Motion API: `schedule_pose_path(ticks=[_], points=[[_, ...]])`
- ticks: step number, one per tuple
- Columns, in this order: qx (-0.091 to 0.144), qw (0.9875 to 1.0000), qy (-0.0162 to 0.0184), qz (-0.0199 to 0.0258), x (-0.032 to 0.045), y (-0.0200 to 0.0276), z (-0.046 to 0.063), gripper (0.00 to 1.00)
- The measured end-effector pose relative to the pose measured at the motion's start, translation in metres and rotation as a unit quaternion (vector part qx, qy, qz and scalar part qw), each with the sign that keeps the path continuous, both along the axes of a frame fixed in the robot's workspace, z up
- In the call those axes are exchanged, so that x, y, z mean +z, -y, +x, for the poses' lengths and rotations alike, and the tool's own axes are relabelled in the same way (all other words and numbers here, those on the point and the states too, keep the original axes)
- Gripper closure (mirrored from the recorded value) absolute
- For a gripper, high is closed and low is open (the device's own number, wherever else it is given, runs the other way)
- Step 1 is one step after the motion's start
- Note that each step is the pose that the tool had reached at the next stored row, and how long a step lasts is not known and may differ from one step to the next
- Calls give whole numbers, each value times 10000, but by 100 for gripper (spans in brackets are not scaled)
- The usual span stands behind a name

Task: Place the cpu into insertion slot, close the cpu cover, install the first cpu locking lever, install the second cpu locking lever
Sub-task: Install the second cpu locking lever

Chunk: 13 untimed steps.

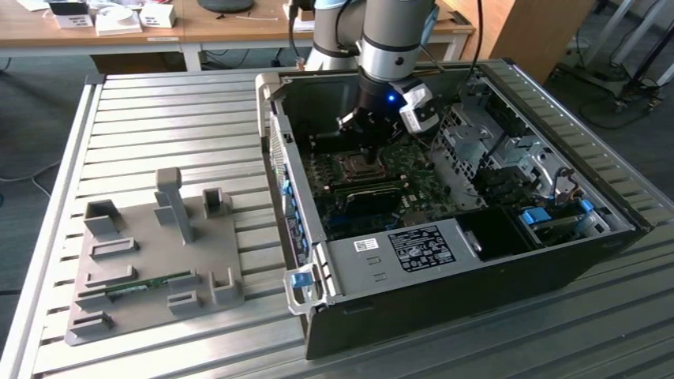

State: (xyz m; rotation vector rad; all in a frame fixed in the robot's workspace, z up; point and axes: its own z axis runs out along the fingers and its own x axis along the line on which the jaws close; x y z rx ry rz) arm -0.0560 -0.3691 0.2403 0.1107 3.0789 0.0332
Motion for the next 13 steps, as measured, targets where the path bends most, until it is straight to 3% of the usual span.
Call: schedule_pose_path(ticks=[13], points=[[0, 10000, 17, 0, -26, 0, -65, 89]])
